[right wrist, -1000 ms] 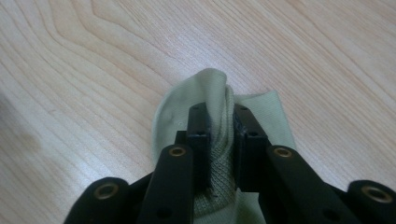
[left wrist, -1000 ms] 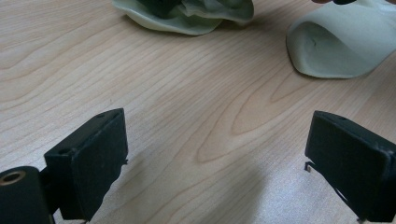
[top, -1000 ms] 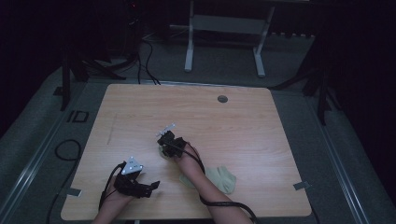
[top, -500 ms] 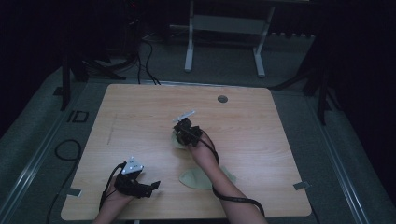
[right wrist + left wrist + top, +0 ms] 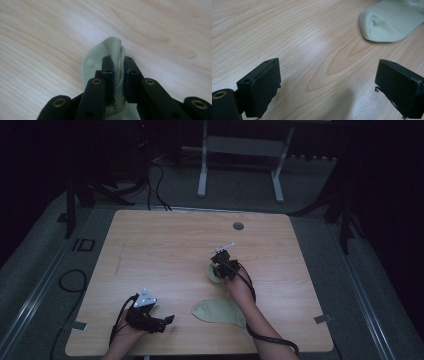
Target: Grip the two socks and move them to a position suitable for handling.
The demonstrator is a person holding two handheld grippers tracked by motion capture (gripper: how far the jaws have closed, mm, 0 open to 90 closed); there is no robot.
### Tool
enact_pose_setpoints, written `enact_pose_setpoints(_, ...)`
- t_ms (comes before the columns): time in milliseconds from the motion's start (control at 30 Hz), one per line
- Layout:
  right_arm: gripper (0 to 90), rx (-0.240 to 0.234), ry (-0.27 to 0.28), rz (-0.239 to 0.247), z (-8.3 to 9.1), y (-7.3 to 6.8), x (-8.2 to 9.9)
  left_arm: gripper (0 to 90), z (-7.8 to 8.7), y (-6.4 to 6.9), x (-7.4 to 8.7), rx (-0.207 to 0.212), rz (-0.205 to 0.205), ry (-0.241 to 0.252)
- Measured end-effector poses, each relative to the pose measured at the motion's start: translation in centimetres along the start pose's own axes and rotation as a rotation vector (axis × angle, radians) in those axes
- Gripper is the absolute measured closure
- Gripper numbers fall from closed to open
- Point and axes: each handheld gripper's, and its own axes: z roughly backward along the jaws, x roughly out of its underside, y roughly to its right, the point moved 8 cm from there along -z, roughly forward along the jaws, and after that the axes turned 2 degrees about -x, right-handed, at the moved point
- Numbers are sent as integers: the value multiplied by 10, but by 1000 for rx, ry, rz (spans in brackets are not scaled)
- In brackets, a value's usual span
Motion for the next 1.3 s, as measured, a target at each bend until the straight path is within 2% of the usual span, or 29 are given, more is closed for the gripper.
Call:
enact_pose_setpoints(67, 791, 10, -2, -5, -6, 1, 5, 64, 0, 2, -1, 11, 0, 6)
enact_pose_setpoints(167, 722, 14, -22, -13, -16, 0, 14, 65, 0, 5, -4, 28, -29, 20)
enact_pose_setpoints(233, 640, 26, -5, -14, -17, -1, 15, 65, 0, 7, -6, 34, -34, 29)
enact_pose_setpoints(333, 569, 36, 8, -2, -17, -4, 16, 65, -1, 8, -8, 34, -34, 30)
enact_pose_setpoints(467, 485, 12, 12, -17, -18, -5, 17, 66, -4, 9, -14, 37, -35, 36)
enact_pose_setpoints(567, 425, -17, 2, -13, -18, -7, 16, 91, -6, 12, -20, 39, -54, 37)
enact_pose_setpoints(700, 407, -55, 22, -24, -7, -5, 11, 149, -11, 16, -29, 41, -85, 27)
enact_pose_setpoints(733, 410, -59, 35, -28, -2, -4, 9, 191, -13, 18, -32, 48, -90, 26)
enact_pose_setpoints(800, 477, -67, 57, -35, 8, -1, 5, 318, -15, 20, -41, 73, -96, 40)
enact_pose_setpoints(867, 504, -74, 68, -42, 15, 1, 3, 480, -19, 21, -54, 81, -121, 46)
enact_pose_setpoints(900, 532, -77, 67, -39, 17, 2, 3, 501, -22, 21, -62, 84, -135, 55)
enact_pose_setpoints(933, 542, -84, 65, -32, 18, 2, 3, 602, -25, 21, -69, 78, -146, 59)
enact_pose_setpoints(1033, 542, -100, 60, -32, 20, 0, 9, 753, -35, 21, -91, 61, -183, 57)
enact_pose_setpoints(1133, 534, -108, 59, -19, 20, -2, 16, 839, -45, 20, -115, 50, -189, 71)
enact_pose_setpoints(1200, 530, -112, 57, -20, 20, -3, 20, 880, -53, 19, -129, 61, -173, 75)
enact_pose_setpoints(1300, 524, -118, 49, 6, 19, -9, 27, 892, -69, 19, -142, 58, -181, 58)
